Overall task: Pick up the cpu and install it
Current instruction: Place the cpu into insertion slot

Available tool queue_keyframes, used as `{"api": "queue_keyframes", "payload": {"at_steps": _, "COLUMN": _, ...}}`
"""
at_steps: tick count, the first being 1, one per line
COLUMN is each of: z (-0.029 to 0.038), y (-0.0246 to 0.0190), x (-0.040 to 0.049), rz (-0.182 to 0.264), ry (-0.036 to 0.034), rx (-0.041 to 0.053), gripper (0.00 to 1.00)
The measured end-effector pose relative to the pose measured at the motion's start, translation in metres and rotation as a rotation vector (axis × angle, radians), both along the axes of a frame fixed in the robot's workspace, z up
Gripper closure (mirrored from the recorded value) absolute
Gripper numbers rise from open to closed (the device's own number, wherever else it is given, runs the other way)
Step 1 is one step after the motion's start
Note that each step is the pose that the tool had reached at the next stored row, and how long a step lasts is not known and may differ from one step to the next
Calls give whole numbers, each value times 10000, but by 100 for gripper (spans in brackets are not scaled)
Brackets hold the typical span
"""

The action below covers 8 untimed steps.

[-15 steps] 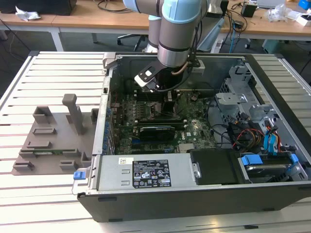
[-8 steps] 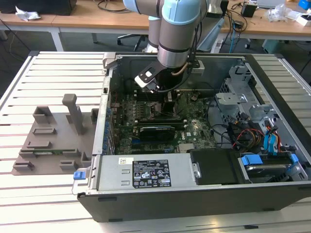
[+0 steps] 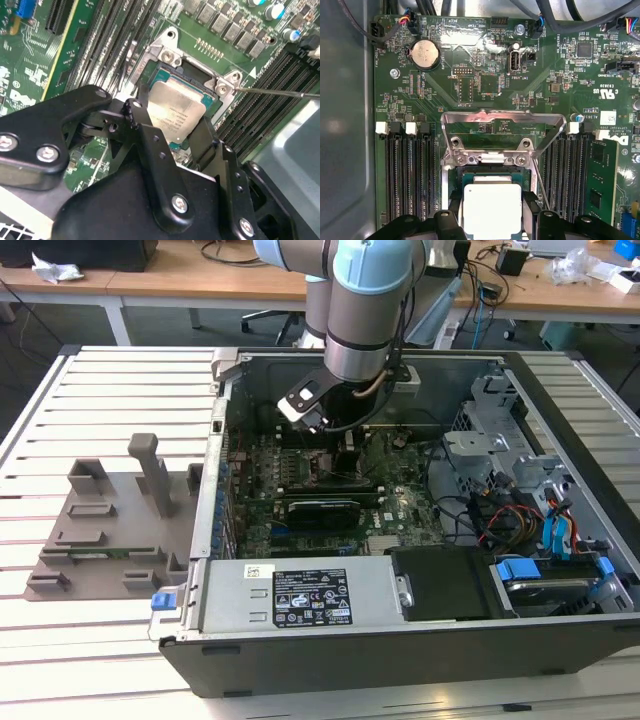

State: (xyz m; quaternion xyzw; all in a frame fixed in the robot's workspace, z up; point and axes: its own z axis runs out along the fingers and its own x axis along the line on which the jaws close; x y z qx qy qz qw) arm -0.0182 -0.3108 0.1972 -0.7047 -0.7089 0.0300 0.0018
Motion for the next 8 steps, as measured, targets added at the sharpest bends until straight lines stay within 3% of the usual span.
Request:
{"api": "queue_keyframes", "payload": {"at_steps": 2, "z": 0, "y": 0, "x": 0, "rz": 0, "ry": 2, "rx": -1, "gripper": 45}}
{"api": "queue_keyframes", "payload": {"at_steps": 3, "z": 1, "y": 0, "x": 0, "rz": 0, "ry": 2, "rx": -2, "gripper": 38}}
{"api": "queue_keyframes", "payload": {"at_steps": 8, "z": 1, "y": 27, "x": 1, "rz": 0, "ry": 3, "rx": -10, "gripper": 38}}
